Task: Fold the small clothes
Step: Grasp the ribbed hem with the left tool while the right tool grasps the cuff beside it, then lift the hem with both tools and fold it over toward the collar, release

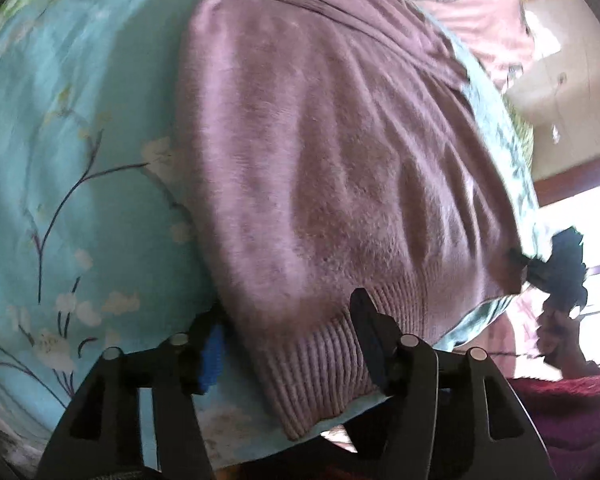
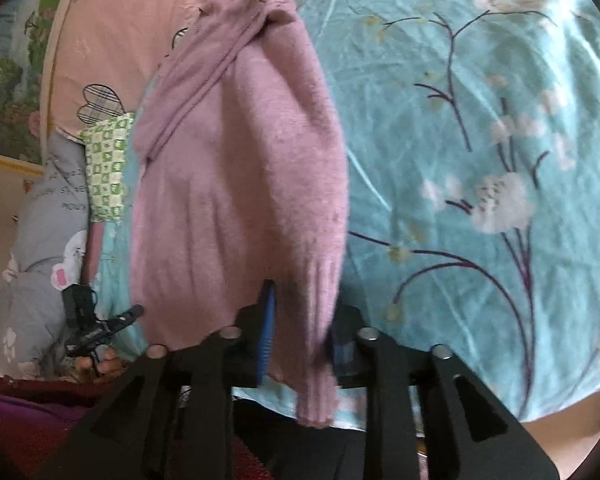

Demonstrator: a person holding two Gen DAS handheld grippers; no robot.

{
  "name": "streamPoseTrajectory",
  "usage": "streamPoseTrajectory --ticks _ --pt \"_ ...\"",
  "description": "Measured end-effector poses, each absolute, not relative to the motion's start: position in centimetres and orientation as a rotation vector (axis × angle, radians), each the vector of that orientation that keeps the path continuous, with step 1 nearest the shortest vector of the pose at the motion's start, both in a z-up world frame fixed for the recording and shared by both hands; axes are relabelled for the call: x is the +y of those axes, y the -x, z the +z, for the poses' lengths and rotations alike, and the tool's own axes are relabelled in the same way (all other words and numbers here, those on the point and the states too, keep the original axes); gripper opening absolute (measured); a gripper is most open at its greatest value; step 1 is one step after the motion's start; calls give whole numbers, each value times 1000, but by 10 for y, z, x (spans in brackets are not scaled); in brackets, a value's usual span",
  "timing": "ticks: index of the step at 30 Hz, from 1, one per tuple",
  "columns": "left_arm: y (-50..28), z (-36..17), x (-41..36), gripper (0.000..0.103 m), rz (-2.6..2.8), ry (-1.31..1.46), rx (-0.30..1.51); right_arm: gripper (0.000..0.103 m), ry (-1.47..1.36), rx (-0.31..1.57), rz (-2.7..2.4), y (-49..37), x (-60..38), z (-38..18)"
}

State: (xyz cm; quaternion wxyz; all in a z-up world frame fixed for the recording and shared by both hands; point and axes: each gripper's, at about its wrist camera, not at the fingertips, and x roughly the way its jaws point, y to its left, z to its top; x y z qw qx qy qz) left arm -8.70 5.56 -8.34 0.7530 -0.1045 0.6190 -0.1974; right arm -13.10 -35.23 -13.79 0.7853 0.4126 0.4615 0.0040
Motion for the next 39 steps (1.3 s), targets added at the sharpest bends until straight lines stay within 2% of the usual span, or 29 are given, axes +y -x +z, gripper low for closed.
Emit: streamPoseTrajectory --ticks 1,2,3,4,5,6,16,22,27,33,39 --pt "88 -82 49 57 -439 195 1341 27 -889 997 11 130 -353 -139" --pt "91 -80 47 49 -455 178 1332 27 -877 997 13 130 -354 -138" --pt "92 -79 46 26 -474 169 1328 25 -854 1002 19 128 -351 -137" --pt "93 -79 44 15 -496 170 1331 20 -828 1013 17 127 -350 -135" --pt "94 -79 45 10 -510 182 1333 7 -811 1024 13 126 -348 -135" --pt "94 -77 46 8 -510 186 1321 7 -800 1041 16 126 -348 -135" --pt "71 -16 74 6 -473 291 1146 7 -882 886 96 112 -360 -97" --pt "6 37 88 6 -439 364 979 7 -929 697 108 72 -382 -57" --pt "-60 62 75 6 -419 352 878 7 -899 616 119 10 -401 -33" --pt "-154 56 58 6 -341 354 842 7 -885 560 99 -71 -441 -17" --pt "-231 28 47 6 -290 359 872 7 -892 591 49 -148 -472 -27"
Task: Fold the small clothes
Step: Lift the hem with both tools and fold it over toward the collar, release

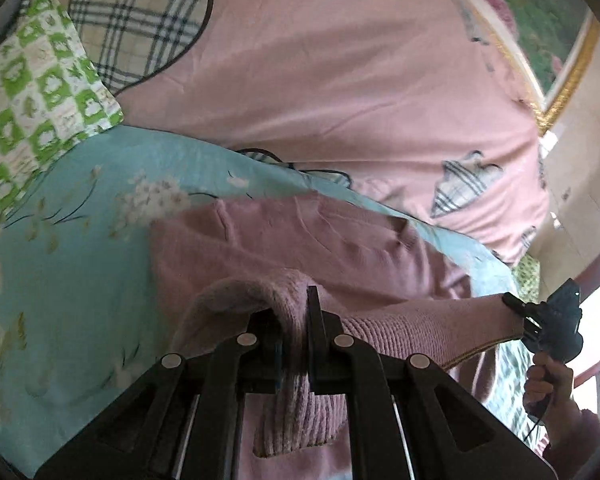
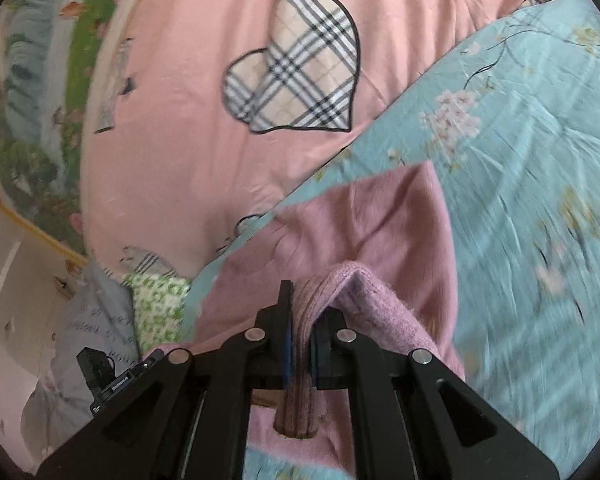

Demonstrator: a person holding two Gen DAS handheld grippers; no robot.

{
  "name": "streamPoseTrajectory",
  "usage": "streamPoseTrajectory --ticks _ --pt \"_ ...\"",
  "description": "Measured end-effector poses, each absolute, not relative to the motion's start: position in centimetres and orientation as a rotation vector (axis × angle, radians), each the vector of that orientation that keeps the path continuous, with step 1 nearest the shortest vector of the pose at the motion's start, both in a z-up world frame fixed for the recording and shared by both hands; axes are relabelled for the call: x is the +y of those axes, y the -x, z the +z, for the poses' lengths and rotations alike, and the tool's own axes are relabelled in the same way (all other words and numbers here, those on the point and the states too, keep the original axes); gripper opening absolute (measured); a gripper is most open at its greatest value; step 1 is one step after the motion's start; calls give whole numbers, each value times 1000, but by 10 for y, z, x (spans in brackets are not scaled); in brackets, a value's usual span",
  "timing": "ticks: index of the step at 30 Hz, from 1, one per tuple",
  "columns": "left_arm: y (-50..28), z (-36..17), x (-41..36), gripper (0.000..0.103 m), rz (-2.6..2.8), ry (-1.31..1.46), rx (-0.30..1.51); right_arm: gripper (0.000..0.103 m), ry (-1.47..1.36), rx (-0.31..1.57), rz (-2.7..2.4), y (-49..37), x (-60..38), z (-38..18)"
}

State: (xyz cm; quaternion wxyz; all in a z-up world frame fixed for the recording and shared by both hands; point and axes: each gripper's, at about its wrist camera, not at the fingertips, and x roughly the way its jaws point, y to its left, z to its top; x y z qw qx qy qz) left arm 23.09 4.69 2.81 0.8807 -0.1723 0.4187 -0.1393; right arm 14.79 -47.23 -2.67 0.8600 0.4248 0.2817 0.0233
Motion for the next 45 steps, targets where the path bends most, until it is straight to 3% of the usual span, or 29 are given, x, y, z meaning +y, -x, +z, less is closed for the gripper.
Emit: streamPoseTrajectory --ticks 13,18,20,21,23,27,31,36,38,41,45 --pt "-313 -42 49 7 -202 402 973 7 -886 711 -15 -236 -512 -77" --pt "-311 -37 50 15 -223 382 993 9 -898 745 -11 -239 -515 -81" --pt "-303 -25 52 27 -218 343 982 10 -915 745 -2 -235 -518 -77" --pt "-297 -16 53 42 -208 313 969 12 -911 743 -5 -232 -520 -73" --pt "-278 2 56 50 -179 239 925 14 -884 724 -19 -219 -522 -59" --pt "-233 21 34 50 -349 197 925 37 -807 651 -92 -183 -513 -30" --pt "-195 2 -38 50 -602 92 1036 37 -619 653 98 -158 -451 -7" --pt "-208 -36 -91 49 -620 -40 1106 37 -352 944 360 -183 -357 -46" --pt "-237 -45 -89 47 -584 -38 1127 37 -351 987 360 -201 -359 -62" --pt "-278 -45 -80 30 -528 -52 1121 34 -296 1006 241 -229 -383 -71" --pt "-317 -25 -58 34 -435 22 1031 36 -389 900 142 -255 -430 -60"
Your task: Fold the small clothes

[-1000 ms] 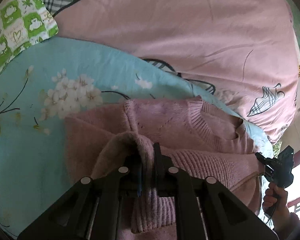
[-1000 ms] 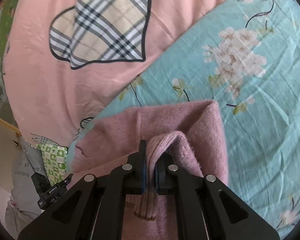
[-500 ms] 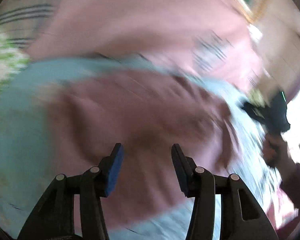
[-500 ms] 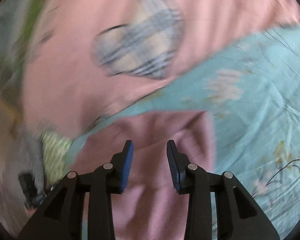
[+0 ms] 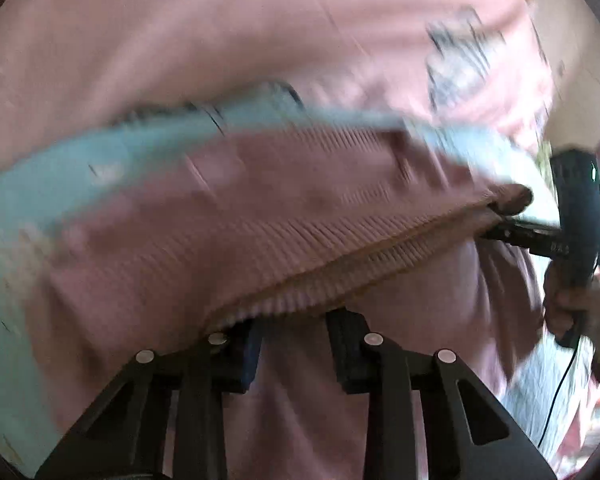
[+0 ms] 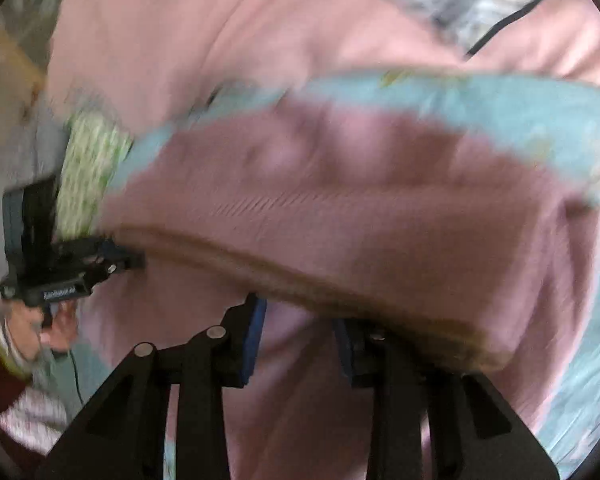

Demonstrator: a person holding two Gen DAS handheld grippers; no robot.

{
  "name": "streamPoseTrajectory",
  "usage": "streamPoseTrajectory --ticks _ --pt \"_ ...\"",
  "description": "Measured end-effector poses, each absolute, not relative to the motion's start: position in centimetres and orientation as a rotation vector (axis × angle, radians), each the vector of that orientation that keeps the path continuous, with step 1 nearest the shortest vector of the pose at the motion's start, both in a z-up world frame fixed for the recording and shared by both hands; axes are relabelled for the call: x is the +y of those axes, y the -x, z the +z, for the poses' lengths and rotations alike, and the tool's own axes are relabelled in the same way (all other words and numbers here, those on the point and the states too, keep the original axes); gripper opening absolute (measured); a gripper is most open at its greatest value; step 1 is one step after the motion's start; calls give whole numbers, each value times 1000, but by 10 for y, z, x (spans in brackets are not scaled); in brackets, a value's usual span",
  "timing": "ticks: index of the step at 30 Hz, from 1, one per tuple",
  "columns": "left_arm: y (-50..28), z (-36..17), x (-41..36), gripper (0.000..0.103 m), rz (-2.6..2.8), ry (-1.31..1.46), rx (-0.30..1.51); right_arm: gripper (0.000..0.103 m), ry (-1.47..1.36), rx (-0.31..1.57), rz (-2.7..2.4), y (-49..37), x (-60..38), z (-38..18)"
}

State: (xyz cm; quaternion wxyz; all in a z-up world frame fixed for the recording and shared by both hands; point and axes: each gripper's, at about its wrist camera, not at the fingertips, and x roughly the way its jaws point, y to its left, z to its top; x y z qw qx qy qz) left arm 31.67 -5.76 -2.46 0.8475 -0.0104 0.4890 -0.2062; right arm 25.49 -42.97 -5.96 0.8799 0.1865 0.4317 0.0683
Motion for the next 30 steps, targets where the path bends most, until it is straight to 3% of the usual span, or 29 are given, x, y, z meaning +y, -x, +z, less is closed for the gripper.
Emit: streamPoseTrajectory --ticks 9,10,12,14,22,30 --pt "-358 -12 -18 36 -231 227 988 36 -674 686 -148 -247 -513 -31" --pt "-349 -5 -20 39 -239 211 967 37 -669 674 -145 -240 -512 -27" --pt "-335 5 -24 59 -272 188 941 38 -658 656 -123 -225 -507 -18" --pt "-322 14 -28 68 -319 144 938 42 -661 640 -99 -210 -498 -11" --pt "-276 30 5 69 -290 210 958 46 -637 657 -68 -148 -457 -10" --pt "-197 -15 -10 69 -341 204 1087 46 -654 743 -83 -104 -438 -35"
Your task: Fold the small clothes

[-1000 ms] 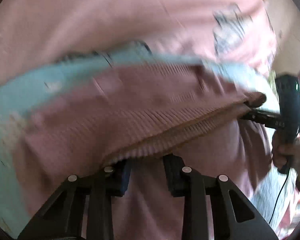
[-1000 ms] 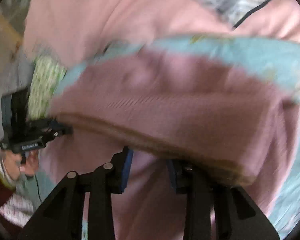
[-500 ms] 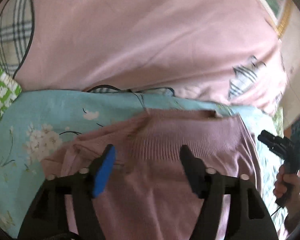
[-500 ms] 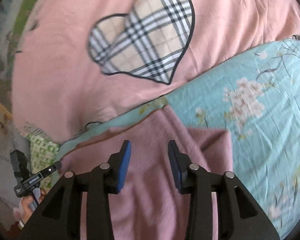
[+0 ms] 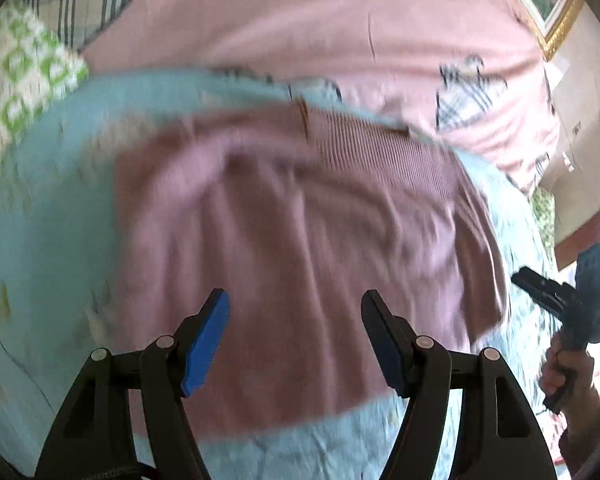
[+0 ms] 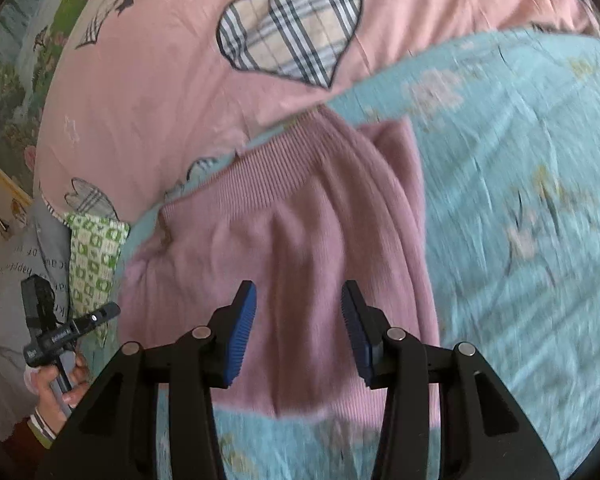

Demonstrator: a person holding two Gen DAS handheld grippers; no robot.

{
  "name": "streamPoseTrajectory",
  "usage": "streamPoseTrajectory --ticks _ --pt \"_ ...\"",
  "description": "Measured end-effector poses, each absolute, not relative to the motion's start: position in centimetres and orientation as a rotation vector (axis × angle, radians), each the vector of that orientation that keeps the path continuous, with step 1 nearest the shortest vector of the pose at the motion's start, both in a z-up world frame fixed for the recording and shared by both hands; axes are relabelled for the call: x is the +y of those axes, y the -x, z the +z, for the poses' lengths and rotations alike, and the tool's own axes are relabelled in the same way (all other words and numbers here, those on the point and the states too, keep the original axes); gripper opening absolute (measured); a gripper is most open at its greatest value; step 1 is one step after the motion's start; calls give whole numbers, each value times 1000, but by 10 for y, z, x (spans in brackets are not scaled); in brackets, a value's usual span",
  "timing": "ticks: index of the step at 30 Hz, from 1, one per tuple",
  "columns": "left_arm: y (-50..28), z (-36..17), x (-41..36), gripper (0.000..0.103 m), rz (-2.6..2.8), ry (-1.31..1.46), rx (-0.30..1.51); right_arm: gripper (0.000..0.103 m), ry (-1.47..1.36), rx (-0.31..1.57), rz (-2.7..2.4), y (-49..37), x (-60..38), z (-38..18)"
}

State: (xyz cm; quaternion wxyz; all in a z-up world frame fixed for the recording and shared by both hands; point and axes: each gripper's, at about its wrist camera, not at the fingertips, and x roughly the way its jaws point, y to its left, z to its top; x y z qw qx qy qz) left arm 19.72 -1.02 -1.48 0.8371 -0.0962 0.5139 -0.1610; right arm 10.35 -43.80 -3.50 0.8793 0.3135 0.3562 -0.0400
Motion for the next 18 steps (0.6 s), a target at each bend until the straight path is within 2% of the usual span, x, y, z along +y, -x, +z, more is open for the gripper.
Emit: streamPoseTrajectory --ticks 4,7,10,13,18 --pt "-180 -44 -10 69 -281 132 1139 46 -646 820 -72 -87 -430 -55" --pt "-177 -63 8 68 -203 115 1175 42 -555 998 -189 -85 -432 -87" --pt "-175 -62 30 68 -143 110 1178 41 -629 959 -190 -73 -445 -86" --pt "-175 -45 48 67 -157 202 1152 43 -583 917 -227 -70 -443 -65" --pt "-195 -14 27 69 -293 280 1062 43 -589 789 -110 -78 -425 -30"
